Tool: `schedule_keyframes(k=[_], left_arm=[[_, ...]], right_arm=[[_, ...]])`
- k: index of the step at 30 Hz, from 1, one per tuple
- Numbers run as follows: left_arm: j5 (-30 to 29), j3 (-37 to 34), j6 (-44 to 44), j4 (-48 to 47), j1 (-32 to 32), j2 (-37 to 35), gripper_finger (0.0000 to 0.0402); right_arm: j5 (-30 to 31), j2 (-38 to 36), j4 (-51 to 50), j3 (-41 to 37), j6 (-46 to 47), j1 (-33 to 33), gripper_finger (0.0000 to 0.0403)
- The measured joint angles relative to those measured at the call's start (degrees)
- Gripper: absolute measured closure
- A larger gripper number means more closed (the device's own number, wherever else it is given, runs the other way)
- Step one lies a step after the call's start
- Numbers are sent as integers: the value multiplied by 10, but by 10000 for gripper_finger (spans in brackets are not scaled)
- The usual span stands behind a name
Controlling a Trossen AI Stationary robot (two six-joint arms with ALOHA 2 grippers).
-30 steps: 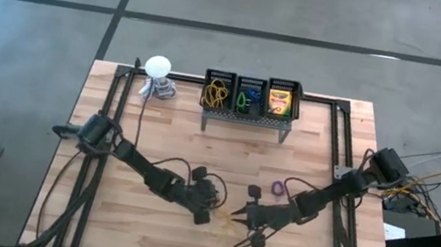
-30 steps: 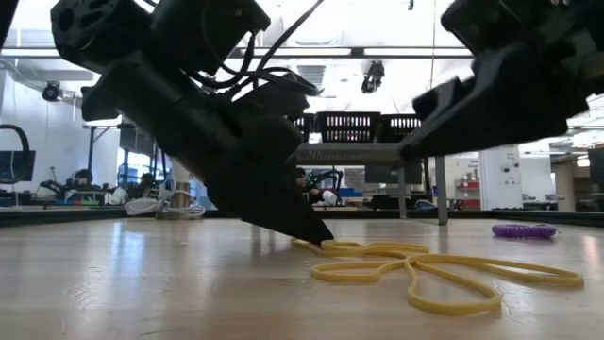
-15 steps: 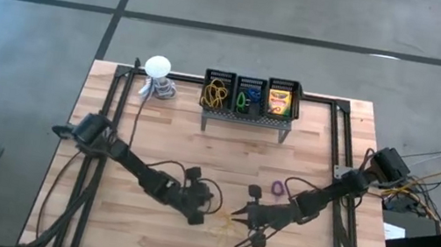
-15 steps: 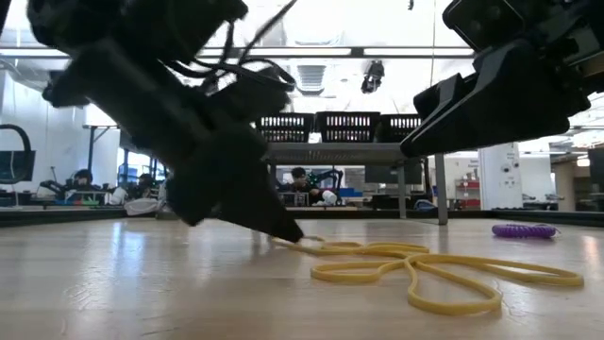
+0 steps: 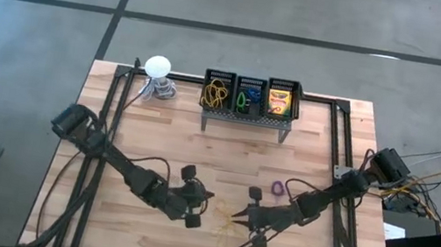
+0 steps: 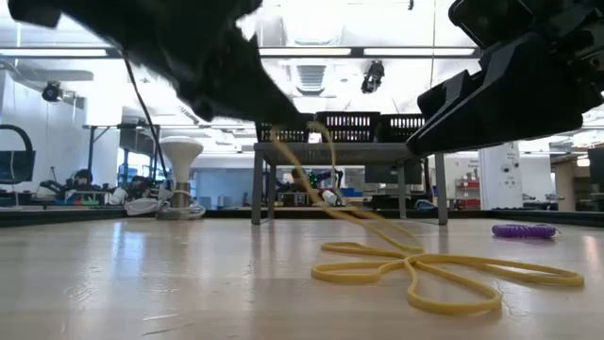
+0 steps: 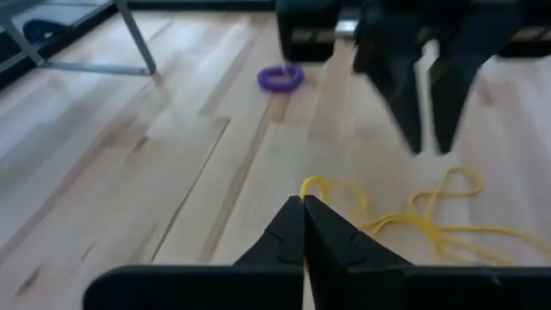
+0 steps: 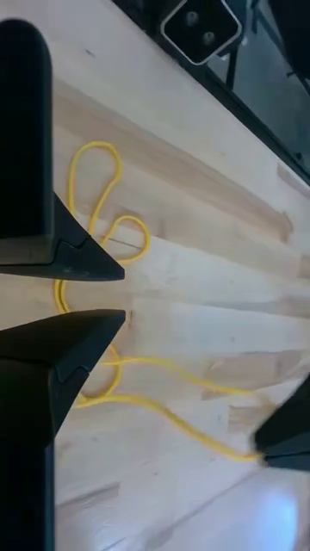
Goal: Pick & Place Office Desk Supplies
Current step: Put the yellow rubber band into the left black bin on the shelf
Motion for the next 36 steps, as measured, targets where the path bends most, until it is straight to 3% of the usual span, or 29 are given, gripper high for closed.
schedule_keyframes(k=[11,20,30,36], left_arm=[[-22,4,17,6,-4,-53,400],[-61,51,97,-38,7,-130,401],[-66,179,165,-263,119,-188,401],[-66,227,245,-289,229,-186,401]], right_arm=[[0,0,0,-11,8,1,344],[0,0,-2,-14,8,1,344],[0,0,-4,-14,8,1,346],[0,0,-5,-14,7,1,346]])
